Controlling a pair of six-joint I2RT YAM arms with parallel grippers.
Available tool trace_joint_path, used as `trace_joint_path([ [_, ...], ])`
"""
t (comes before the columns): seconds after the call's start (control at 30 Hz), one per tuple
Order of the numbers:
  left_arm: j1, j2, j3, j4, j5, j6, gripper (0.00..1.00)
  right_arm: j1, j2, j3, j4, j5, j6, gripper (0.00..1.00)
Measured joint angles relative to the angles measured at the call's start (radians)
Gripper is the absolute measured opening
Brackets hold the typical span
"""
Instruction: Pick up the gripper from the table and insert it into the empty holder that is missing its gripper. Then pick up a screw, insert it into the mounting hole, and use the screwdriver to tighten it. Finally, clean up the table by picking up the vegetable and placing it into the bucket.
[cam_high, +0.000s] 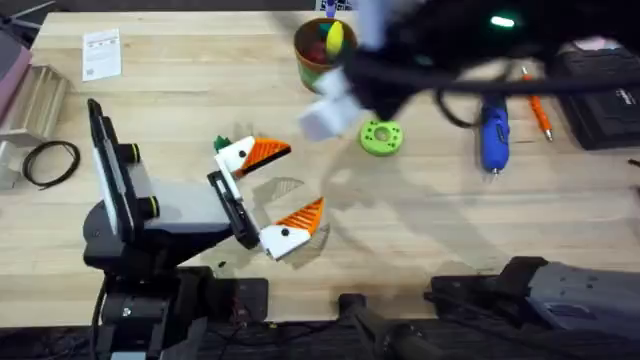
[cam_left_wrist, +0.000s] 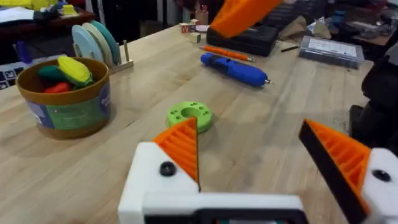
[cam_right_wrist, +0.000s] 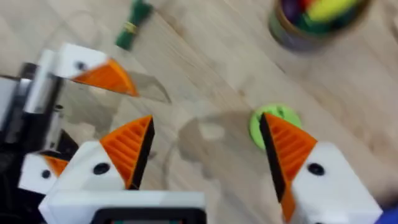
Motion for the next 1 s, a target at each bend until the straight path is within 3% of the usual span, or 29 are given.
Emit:
trace_joint_path([
  [0.1,0.000,0.000,0.000,0.000,0.000,0.000,0.985,-0.087,-0.092,-0.072,-0.060,0.010,0.077,0.990],
  [0.13,0.000,0.000,0.000,0.000,0.000,0.000,0.985,-0.163,-0.180,-0.126,-0.095,0.030,0.136,0.990],
  [0.47,0.000,0.000,0.000,0.000,0.000,0.000,0.985,-0.407,-0.440,-0.316,-0.134,0.056,0.207,0.989],
  [0.7,0.000,0.000,0.000,0.000,0.000,0.000,0.985,-0.529,-0.455,-0.353,-0.207,0.060,0.215,0.989],
  [0.93,0.000,0.000,0.000,0.000,0.000,0.000,0.987,-0.580,-0.456,-0.355,-0.221,0.060,0.216,0.989],
  [1.0,0.000,0.000,0.000,0.000,-0.001,0.002,0.905,-0.594,-0.455,-0.355,-0.221,0.062,0.216,0.989],
])
